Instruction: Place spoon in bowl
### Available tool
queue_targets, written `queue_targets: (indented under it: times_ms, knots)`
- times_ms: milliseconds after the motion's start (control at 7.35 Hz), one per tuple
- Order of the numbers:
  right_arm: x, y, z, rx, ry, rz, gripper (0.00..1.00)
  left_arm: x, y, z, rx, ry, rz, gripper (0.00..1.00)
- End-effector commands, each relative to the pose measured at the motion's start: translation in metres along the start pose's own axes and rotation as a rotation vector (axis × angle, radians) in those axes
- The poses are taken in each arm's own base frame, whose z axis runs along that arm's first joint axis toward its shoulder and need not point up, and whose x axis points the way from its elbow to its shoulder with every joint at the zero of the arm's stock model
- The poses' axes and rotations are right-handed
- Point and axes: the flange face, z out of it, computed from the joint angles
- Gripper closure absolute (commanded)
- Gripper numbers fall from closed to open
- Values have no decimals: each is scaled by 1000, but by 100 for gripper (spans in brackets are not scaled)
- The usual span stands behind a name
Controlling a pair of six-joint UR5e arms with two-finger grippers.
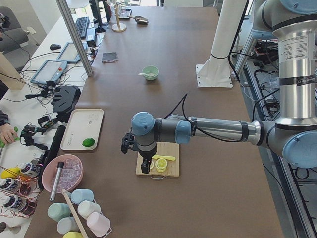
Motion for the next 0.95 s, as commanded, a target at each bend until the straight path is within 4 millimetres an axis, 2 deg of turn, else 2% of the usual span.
queue_targets:
  times_ms: [0, 408, 816]
  knots:
    - [0, 1, 0, 1, -1, -1, 0, -4, 0, -3, 5, -23, -2, 2]
    - [-1, 0, -1, 3, -2, -3, 0, 1, 0, -12, 22, -37, 9, 2]
    - [-3, -1, -3, 7, -1, -7, 0, 0, 0, -11, 19, -37, 8, 2]
